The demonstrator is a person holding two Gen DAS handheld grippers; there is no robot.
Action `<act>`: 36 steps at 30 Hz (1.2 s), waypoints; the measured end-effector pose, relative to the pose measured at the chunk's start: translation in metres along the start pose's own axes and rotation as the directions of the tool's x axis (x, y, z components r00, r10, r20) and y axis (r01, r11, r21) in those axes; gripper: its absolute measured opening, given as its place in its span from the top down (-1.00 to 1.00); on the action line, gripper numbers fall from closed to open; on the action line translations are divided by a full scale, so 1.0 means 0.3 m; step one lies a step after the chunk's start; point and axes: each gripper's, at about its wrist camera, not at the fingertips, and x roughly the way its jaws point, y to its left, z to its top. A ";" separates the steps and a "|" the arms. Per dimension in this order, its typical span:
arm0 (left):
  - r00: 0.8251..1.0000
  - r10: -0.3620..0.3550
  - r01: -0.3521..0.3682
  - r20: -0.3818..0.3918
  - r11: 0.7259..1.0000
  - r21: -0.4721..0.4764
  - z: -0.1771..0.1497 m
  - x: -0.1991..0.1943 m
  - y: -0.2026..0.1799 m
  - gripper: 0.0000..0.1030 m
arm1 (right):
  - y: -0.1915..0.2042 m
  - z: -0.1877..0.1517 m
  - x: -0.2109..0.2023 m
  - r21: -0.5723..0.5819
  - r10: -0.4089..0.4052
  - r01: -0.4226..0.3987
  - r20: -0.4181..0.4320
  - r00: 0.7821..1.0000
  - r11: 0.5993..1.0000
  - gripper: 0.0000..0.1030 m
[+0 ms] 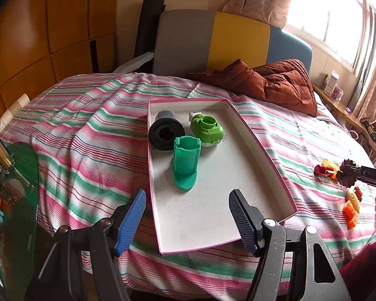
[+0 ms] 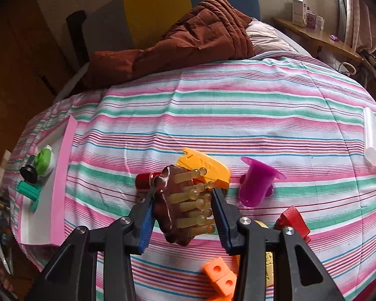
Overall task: Organize rigid objects
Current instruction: 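Carry the brown comb into the tray with the right tool, then release the brown comb beside the green cup and withdraw the right tool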
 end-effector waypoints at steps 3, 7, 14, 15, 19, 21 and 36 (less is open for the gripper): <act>1.000 0.003 -0.003 -0.003 1.000 -0.005 -0.004 0.003 0.012 -0.35 | 0.044 -0.002 -0.027 -0.007 0.064 -0.064 0.008 0.998 0.998 0.18; 1.000 0.005 -0.006 -0.006 1.000 -0.020 -0.009 0.003 0.038 -0.35 | 0.188 0.010 -0.065 -0.096 0.144 -0.142 0.022 0.989 0.985 0.18; 1.000 0.023 -0.023 0.006 0.997 -0.073 -0.018 -0.009 0.118 -0.35 | 0.563 0.013 -0.043 -0.316 0.253 -0.257 -0.056 0.966 0.913 0.18; 1.000 0.024 -0.023 0.006 0.997 -0.079 -0.020 -0.009 0.129 -0.35 | 0.617 0.004 -0.020 -0.346 0.254 -0.267 -0.082 0.964 0.899 0.18; 1.000 0.028 -0.028 0.001 0.994 -0.103 -0.029 -0.005 0.162 -0.35 | 0.807 -0.046 0.112 -0.456 0.217 -0.287 -0.199 0.956 0.843 0.18; 1.000 0.030 -0.030 -0.003 0.993 -0.114 -0.033 0.000 0.177 -0.35 | 0.877 -0.063 0.174 -0.474 0.203 -0.292 -0.231 0.952 0.831 0.18; 0.999 0.041 -0.043 -0.017 0.989 -0.143 -0.042 0.032 0.221 -0.35 | 1.066 -0.018 0.327 -0.435 0.212 -0.289 -0.217 0.953 0.853 0.03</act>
